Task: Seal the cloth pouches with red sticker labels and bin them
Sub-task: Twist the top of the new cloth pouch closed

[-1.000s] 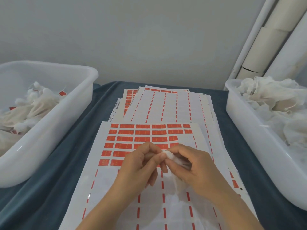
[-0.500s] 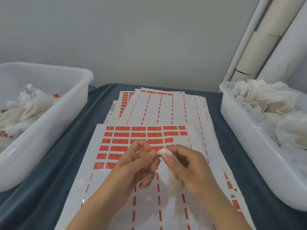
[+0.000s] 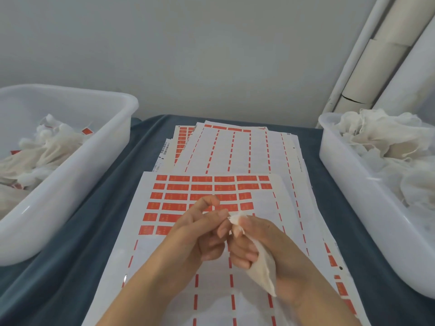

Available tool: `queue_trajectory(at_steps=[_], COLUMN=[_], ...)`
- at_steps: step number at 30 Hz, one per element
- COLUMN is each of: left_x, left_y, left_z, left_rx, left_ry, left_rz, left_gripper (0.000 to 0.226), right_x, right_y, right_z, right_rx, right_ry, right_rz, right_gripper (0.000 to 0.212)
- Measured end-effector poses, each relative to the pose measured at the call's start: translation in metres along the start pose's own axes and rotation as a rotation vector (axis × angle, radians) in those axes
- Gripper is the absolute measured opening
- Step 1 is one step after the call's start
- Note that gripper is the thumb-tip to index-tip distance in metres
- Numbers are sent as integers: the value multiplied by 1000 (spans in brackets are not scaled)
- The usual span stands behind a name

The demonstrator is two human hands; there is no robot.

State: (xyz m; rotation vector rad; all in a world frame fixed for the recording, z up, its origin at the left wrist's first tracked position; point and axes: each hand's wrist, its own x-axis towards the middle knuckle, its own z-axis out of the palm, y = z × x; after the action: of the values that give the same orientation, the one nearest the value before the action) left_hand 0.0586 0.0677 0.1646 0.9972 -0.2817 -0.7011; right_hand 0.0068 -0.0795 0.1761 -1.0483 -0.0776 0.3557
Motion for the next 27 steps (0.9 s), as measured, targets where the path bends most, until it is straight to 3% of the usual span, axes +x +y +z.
queue_trajectory(at_steps=[3,6,8,10,13,17,22,27], left_x=[-1,-1,0,0,-2,-1,-1,0], left_y=[-1,-2,-4,-7,-14,-17,-18,-13], left_z=[2,4,6,9,12,10,7,12], left_rx=[54,104,378,723,989,1040,1217,967], left_ry=[0,99,262,372,338,348,327,345], left_rz=[24,56,135,303,460,513,580,463], left_gripper=[17,21,30,36,37,38,16,15], right_x=[0,2,5,6,5,5,5,7], right_y=[1,-1,-1,0,5,10,11,12], right_z=[0,3,1,-1,-1,-2,-3,-3], right_rx=[90,-224,-471,-598,-674,-671,-690,-645], right_ry=[-33,209,416,508,502,447,449,431], right_rz=[26,-10,-105,-203,-278,-307,-318,-318], right_gripper=[20,26,24,25,26,26,19,18])
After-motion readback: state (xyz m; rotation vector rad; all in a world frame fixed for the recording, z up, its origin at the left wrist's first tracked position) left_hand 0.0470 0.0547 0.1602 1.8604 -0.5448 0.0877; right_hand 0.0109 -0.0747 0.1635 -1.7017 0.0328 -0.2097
